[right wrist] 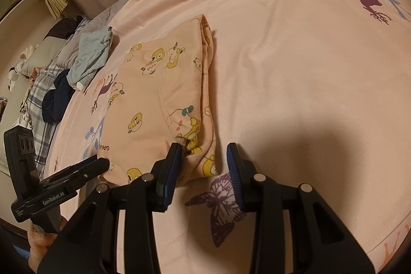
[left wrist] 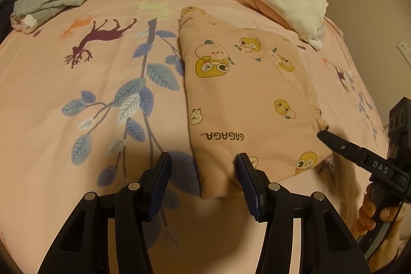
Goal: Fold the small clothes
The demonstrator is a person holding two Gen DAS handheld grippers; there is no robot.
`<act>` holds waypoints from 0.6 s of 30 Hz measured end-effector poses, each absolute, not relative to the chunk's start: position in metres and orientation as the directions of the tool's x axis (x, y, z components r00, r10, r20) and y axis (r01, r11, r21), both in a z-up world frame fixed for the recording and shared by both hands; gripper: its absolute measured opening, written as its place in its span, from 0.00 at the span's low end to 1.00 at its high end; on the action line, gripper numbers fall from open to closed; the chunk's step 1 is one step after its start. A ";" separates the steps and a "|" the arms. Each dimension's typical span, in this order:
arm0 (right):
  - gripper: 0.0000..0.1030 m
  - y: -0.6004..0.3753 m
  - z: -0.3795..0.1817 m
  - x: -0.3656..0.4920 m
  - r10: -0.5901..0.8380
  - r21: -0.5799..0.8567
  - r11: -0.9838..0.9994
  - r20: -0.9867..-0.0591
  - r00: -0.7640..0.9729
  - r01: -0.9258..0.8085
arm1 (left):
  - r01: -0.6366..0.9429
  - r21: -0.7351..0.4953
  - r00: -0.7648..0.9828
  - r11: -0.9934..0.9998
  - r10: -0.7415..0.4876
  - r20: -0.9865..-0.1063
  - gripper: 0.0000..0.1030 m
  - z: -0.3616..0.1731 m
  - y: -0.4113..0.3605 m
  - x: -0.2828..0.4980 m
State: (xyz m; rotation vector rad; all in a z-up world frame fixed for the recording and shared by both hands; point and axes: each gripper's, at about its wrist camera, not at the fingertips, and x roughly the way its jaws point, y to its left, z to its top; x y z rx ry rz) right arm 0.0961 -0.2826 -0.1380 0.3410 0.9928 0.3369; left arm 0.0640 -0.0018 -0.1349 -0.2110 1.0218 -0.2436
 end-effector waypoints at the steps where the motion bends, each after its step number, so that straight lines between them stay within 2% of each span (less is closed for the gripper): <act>1: 0.35 -0.283 -0.138 0.096 0.423 0.424 0.898 -0.753 0.504 -0.119 | 0.101 -0.284 0.499 0.953 -0.296 -0.815 0.52 -0.135 -0.002 0.064; 18: 0.36 -0.282 -0.137 0.087 0.401 0.408 0.907 -0.763 0.506 -0.104 | 0.079 -0.262 0.502 0.962 -0.265 -0.823 0.52 -0.132 0.003 0.053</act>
